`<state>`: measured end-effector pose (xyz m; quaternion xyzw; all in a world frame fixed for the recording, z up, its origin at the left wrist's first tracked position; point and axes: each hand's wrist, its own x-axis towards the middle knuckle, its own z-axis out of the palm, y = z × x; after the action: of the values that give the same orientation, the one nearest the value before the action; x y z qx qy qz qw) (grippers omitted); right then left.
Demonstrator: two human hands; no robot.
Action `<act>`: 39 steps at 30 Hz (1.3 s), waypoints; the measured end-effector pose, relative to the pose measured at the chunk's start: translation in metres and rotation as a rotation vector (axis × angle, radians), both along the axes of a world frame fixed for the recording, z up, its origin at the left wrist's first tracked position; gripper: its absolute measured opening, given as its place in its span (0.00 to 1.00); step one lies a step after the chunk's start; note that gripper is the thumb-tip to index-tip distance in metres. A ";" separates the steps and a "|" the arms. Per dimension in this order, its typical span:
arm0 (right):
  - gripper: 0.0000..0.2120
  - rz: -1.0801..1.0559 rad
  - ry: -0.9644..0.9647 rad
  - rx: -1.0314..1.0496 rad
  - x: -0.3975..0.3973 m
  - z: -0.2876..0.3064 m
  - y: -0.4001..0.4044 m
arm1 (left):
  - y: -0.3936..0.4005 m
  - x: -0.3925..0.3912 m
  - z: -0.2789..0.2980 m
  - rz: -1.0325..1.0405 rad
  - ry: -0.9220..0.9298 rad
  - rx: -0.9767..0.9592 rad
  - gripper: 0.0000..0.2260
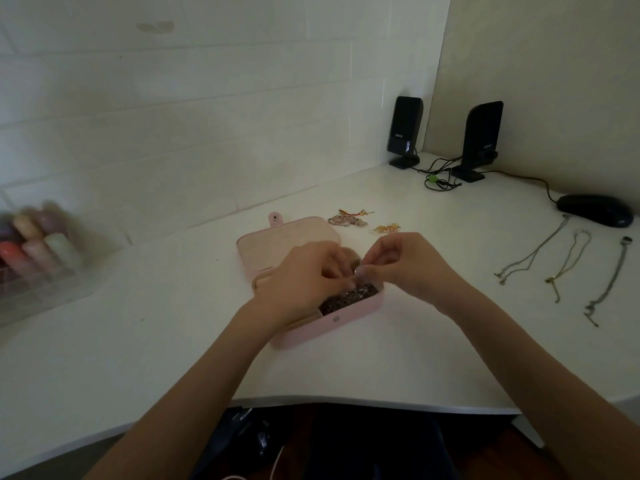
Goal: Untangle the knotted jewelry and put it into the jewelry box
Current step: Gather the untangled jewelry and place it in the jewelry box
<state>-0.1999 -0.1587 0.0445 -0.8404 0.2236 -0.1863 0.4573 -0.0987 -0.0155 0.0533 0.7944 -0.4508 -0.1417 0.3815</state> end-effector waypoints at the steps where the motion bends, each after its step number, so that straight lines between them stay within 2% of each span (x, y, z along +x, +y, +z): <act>1: 0.06 -0.004 0.035 -0.085 0.000 -0.005 0.001 | -0.001 -0.001 -0.001 -0.022 -0.085 0.058 0.07; 4: 0.03 0.012 0.078 -0.308 0.002 -0.012 0.009 | -0.005 -0.009 0.001 -0.028 -0.370 0.189 0.02; 6: 0.02 0.027 0.121 -0.426 0.003 -0.013 0.011 | -0.009 -0.012 0.001 -0.027 -0.537 0.233 0.04; 7: 0.03 0.033 0.141 -0.460 0.004 -0.013 0.011 | -0.010 -0.011 0.000 -0.036 -0.557 0.256 0.05; 9: 0.05 0.048 0.153 -0.474 0.006 -0.014 0.010 | -0.012 -0.007 -0.004 -0.073 -0.518 0.288 0.05; 13: 0.06 0.043 0.063 -0.428 0.001 -0.008 -0.001 | -0.022 -0.002 -0.006 -0.080 -0.362 0.161 0.07; 16: 0.05 -0.138 -0.066 -0.343 -0.017 0.001 -0.036 | -0.047 -0.010 -0.001 -0.057 -0.367 -0.009 0.06; 18: 0.04 -0.298 -0.071 -0.358 -0.034 0.003 -0.075 | -0.074 -0.022 -0.002 -0.117 -0.363 -0.067 0.02; 22: 0.12 -0.582 0.063 -0.437 -0.073 0.000 -0.164 | -0.135 -0.064 -0.010 -0.323 -0.343 0.051 0.17; 26: 0.20 -0.634 0.369 -0.500 -0.097 -0.007 -0.239 | -0.187 -0.098 -0.021 -0.545 -0.415 0.178 0.23; 28: 0.19 -0.597 0.514 -0.532 -0.099 -0.014 -0.262 | -0.205 -0.106 -0.031 -0.586 -0.464 0.231 0.25; 31: 0.12 -0.588 0.667 -0.581 -0.099 -0.021 -0.278 | -0.219 -0.106 -0.049 -0.587 -0.502 0.256 0.26; 34: 0.09 -0.618 0.699 -0.617 -0.096 -0.028 -0.288 | -0.221 -0.102 -0.057 -0.577 -0.506 0.203 0.24; 39: 0.09 -0.672 0.585 -0.643 -0.087 -0.030 -0.295 | -0.225 -0.098 -0.056 -0.540 -0.478 0.112 0.20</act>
<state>-0.2871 -0.4532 0.0146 -0.8368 0.5293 -0.1397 0.0115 -0.1962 -0.2406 -0.0031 0.6770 -0.7124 -0.0720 0.1701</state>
